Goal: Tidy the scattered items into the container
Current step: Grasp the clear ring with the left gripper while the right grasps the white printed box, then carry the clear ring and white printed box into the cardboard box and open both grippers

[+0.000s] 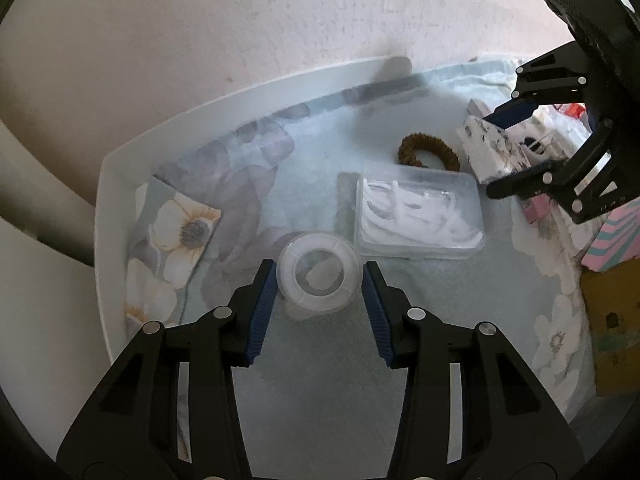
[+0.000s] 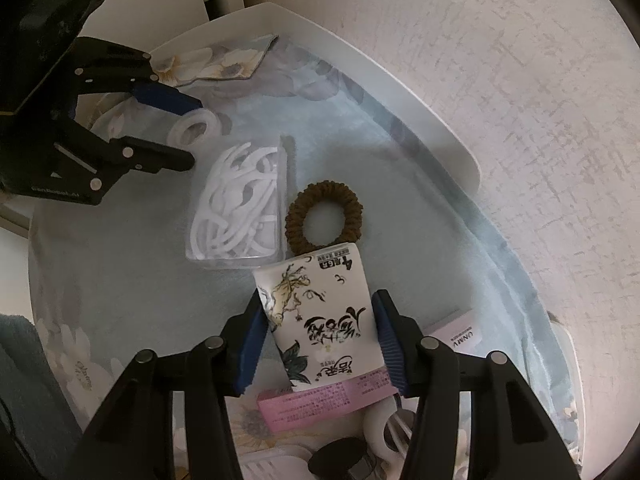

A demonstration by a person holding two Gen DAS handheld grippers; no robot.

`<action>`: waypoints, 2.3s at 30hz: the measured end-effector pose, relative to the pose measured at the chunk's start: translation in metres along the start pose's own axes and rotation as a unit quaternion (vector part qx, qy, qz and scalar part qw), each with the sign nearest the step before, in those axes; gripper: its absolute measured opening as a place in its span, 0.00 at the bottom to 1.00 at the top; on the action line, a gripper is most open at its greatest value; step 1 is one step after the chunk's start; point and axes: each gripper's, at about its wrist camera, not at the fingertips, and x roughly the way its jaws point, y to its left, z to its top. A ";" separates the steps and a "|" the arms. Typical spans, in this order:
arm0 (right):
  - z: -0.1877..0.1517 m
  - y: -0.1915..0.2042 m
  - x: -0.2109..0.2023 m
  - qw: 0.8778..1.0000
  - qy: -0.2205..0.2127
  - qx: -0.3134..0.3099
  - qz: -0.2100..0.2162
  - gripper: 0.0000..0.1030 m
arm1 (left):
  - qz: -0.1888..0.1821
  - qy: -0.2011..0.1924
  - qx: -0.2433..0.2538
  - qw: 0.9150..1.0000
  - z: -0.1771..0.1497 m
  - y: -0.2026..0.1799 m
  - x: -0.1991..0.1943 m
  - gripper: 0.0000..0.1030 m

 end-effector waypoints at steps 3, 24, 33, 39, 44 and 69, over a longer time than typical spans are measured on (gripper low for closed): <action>0.002 -0.008 -0.014 1.000 -0.013 0.015 -0.004 0.46 | 0.006 -0.007 -0.006 1.000 -0.004 0.000 -0.014 0.39; -0.092 -0.005 -0.200 0.977 -0.147 0.138 -0.070 0.46 | 0.005 -0.130 0.040 0.991 0.048 -0.098 -0.169 0.39; -0.172 0.011 -0.232 0.953 -0.171 0.216 -0.126 0.47 | -0.034 -0.148 0.102 0.983 0.065 -0.174 -0.186 0.39; -0.224 0.019 -0.242 0.938 -0.165 0.266 -0.146 0.47 | -0.059 -0.142 0.158 0.975 0.072 -0.235 -0.178 0.39; -0.256 0.027 -0.245 0.927 -0.162 0.300 -0.156 0.47 | -0.091 -0.129 0.180 0.971 0.063 -0.268 -0.178 0.39; -0.341 0.068 -0.194 0.870 -0.132 0.459 -0.120 0.47 | -0.068 -0.005 0.206 0.976 -0.004 -0.347 -0.113 0.39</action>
